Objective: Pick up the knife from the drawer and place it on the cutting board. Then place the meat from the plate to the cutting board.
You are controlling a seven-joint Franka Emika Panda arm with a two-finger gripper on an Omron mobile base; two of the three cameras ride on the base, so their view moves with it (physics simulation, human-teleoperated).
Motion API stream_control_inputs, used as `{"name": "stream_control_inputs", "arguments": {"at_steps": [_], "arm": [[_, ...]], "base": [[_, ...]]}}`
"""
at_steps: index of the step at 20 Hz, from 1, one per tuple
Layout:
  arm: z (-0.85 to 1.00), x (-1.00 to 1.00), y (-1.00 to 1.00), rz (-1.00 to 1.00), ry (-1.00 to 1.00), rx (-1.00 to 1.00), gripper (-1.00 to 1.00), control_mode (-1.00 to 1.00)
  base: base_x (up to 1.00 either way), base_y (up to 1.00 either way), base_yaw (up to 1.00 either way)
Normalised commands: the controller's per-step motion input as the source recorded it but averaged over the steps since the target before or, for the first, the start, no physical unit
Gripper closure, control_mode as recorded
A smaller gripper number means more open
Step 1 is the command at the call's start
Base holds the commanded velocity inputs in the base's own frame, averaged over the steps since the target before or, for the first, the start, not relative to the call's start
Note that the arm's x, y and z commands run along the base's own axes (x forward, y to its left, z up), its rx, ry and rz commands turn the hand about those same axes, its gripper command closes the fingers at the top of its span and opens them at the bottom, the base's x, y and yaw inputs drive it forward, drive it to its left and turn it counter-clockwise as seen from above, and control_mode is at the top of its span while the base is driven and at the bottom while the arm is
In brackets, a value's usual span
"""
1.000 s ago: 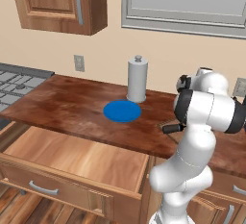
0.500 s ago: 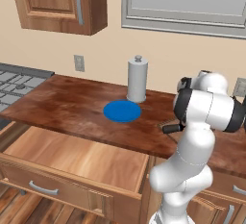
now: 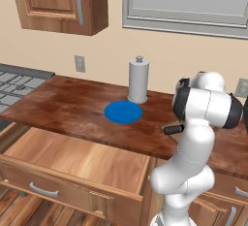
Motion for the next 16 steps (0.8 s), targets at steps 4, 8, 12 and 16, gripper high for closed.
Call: {"name": "stream_control_inputs", "arguments": {"at_steps": [4, 8, 12, 16], "arm": [[-0.27, 0.23, -0.05, 0.00, 0.04, 0.00, 1.00, -1.00], [-0.34, 0.16, -0.07, 0.00, 0.04, 0.00, 1.00, -1.00], [-0.33, 0.14, -0.05, 0.00, 0.05, 0.01, 1.00, -1.00], [-0.17, 0.19, -0.13, 0.00, 0.01, 0.00, 1.00, -1.00]], "base": [[0.00, 0.00, 0.00], [0.00, 0.00, 0.00], [0.00, 0.00, 0.00], [0.00, 0.00, 0.00]]}}
